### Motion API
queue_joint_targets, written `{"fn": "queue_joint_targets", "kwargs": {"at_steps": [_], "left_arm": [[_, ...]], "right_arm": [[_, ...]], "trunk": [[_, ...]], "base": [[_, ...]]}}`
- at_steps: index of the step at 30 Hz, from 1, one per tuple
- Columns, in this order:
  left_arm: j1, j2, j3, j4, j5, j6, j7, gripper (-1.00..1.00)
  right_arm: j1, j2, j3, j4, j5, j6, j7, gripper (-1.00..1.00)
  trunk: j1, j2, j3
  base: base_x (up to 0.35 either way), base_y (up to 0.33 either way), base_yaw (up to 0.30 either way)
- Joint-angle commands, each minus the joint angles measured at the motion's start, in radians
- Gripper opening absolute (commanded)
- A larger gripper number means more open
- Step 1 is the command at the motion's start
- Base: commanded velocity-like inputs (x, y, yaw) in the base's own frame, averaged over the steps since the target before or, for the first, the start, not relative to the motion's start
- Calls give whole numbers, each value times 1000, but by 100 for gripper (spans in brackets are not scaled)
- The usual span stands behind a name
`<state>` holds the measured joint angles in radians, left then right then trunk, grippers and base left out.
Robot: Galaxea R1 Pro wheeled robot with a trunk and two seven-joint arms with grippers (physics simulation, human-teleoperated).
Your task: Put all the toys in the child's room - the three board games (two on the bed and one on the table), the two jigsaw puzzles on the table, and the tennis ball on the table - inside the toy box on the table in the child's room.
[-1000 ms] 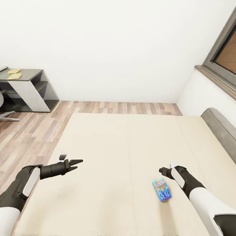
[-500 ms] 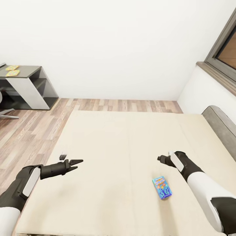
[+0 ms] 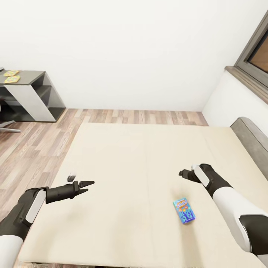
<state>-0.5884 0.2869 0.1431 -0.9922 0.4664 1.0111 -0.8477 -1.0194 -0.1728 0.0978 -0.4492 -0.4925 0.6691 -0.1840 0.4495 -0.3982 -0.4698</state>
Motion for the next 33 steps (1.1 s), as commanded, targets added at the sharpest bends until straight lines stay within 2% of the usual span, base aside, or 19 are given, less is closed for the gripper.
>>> {"fn": "queue_joint_targets", "kwargs": {"at_steps": [1,4,7,8,12,13,18,22,33], "left_arm": [[-1,0,1,0,-3,4,-5,100],[-1,0,1,-1,-2,4,-11,100],[-1,1,1,-2,0,7,-64,100],[0,1,1,-4,0,8,-121,100],[1,2,0,-9,-3,6,-278,100],[2,4,0,-16,-6,5,-367,100],[16,19,0,-43,-32,-5,-535,100],[24,26,1,-54,-51,-13,-579,100],[28,30,1,-60,-61,-18,-599,100]], "right_arm": [[-1,-2,8,-2,-11,4,-8,100],[-2,-3,7,-2,-11,4,-8,100],[-2,-4,7,-2,-11,4,-8,100],[-2,-5,7,-2,-11,4,-8,100],[-2,-5,8,-2,-11,4,-8,100],[-2,-6,8,-2,-11,4,-8,100],[-2,-7,8,-2,-10,4,-8,100],[-2,-8,8,-2,-10,4,-8,100],[-4,-10,5,-2,-16,6,0,100]], "trunk": [[0,-2,-3],[0,-2,-8],[0,-2,-13],[0,-2,-15],[0,-2,-21],[0,-2,-23],[0,-2,-31],[0,-2,-38],[0,-2,-56]], "base": [[0,0,0],[0,0,0],[0,0,0],[0,0,0],[0,0,0],[0,0,0],[0,0,0],[0,0,0],[0,0,0]]}}
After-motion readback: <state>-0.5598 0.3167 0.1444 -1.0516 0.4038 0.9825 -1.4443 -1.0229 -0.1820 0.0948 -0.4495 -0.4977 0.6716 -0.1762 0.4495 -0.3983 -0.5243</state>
